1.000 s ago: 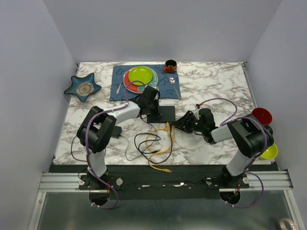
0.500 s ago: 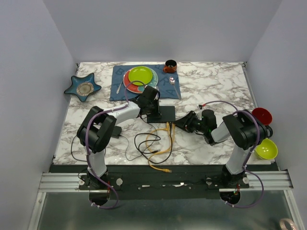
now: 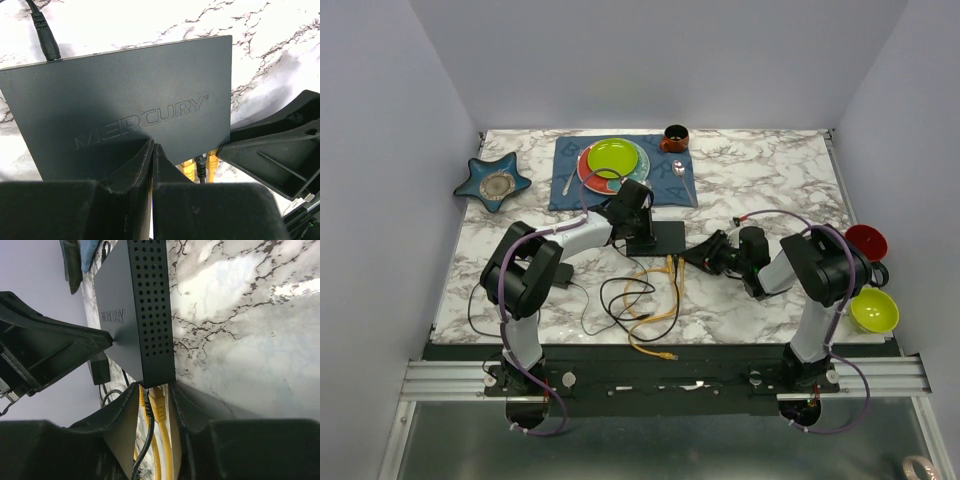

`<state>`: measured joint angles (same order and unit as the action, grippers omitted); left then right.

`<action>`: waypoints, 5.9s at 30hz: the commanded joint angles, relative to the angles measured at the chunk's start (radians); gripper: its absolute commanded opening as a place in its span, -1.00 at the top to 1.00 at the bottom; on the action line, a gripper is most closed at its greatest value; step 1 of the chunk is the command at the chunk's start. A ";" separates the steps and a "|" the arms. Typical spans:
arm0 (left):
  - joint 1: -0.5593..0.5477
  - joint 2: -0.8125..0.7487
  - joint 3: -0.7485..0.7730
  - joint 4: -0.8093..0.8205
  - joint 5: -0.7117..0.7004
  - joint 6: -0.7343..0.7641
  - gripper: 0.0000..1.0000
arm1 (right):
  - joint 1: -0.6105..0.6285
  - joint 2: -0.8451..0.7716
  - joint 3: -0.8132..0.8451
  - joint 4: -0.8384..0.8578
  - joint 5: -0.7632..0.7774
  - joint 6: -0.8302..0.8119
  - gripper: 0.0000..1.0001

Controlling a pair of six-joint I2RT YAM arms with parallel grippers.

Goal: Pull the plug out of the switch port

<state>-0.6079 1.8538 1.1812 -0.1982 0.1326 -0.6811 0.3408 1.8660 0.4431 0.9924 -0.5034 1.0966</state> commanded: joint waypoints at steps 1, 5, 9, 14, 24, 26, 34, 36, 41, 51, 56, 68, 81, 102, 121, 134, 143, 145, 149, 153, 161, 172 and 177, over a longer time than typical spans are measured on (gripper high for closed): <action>0.007 0.024 -0.023 -0.029 0.004 0.009 0.78 | -0.005 0.032 0.019 0.038 -0.006 0.009 0.30; 0.007 0.025 -0.022 -0.029 0.005 0.009 0.78 | -0.005 0.036 0.013 0.038 -0.006 0.003 0.35; 0.008 0.027 -0.023 -0.027 0.007 0.008 0.78 | -0.005 0.041 0.008 0.035 -0.007 -0.004 0.42; 0.008 0.028 -0.025 -0.024 0.009 0.006 0.78 | -0.006 0.041 0.011 0.015 -0.026 -0.033 0.35; 0.007 0.030 -0.026 -0.017 0.018 -0.005 0.78 | -0.005 0.015 -0.006 -0.035 -0.030 -0.055 0.13; 0.007 0.031 -0.026 -0.012 0.019 -0.006 0.78 | -0.005 0.022 0.005 -0.046 -0.035 -0.055 0.18; 0.007 0.033 -0.032 -0.007 0.022 -0.006 0.78 | -0.005 0.021 0.020 -0.103 -0.038 -0.070 0.26; 0.007 0.035 -0.034 -0.004 0.024 -0.009 0.78 | -0.005 0.021 0.022 -0.104 -0.038 -0.069 0.28; 0.007 0.031 -0.034 -0.003 0.027 -0.012 0.78 | -0.005 0.019 0.034 -0.121 -0.037 -0.067 0.41; 0.007 0.024 -0.045 0.003 0.033 -0.021 0.78 | -0.005 0.027 0.025 -0.117 -0.040 -0.073 0.91; -0.003 -0.025 -0.113 0.109 0.108 -0.078 0.78 | -0.006 0.027 0.022 -0.112 -0.043 -0.078 0.99; -0.098 -0.008 -0.146 0.194 0.156 -0.120 0.78 | -0.005 0.015 0.031 -0.156 -0.047 -0.116 0.99; -0.098 0.054 -0.077 0.129 0.082 -0.138 0.79 | -0.005 0.001 0.014 -0.190 -0.080 -0.158 0.99; -0.075 0.015 -0.049 0.106 0.038 -0.147 0.78 | -0.005 -0.232 -0.106 -0.387 -0.066 -0.266 0.99; -0.006 -0.254 -0.103 0.011 -0.096 -0.106 0.51 | -0.005 -0.947 0.048 -1.368 0.445 -0.550 0.92; -0.007 -0.484 -0.273 -0.004 -0.156 -0.127 -0.13 | 0.069 -1.076 0.078 -1.413 0.278 -0.604 -0.27; -0.096 -0.565 -0.399 0.026 -0.188 -0.187 -0.11 | 0.179 -0.955 0.074 -1.439 0.469 -0.515 -0.26; -0.111 -0.580 -0.417 0.026 -0.200 -0.201 -0.11 | 0.181 -0.924 0.074 -1.411 0.488 -0.514 -0.27; -0.136 -0.623 -0.463 0.028 -0.220 -0.218 -0.11 | 0.202 -0.825 0.106 -1.361 0.497 -0.514 -0.27; -0.148 -0.650 -0.491 0.026 -0.222 -0.224 -0.11 | 0.233 -0.675 0.169 -1.330 0.568 -0.523 -0.26; -0.150 -0.752 -0.537 -0.006 -0.245 -0.232 -0.11 | 0.264 -0.509 0.262 -1.356 0.666 -0.538 -0.26; -0.153 -0.814 -0.560 -0.024 -0.243 -0.247 -0.11 | 0.277 -0.370 0.332 -1.451 0.718 -0.573 0.83; -0.165 -0.817 -0.549 -0.010 -0.203 -0.229 0.02 | 0.277 -0.531 0.362 -1.567 0.891 -0.569 0.99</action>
<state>-0.7574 1.0557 0.6239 -0.2195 -0.0792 -0.9207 0.6098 1.4578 0.7628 -0.4427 0.2085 0.5316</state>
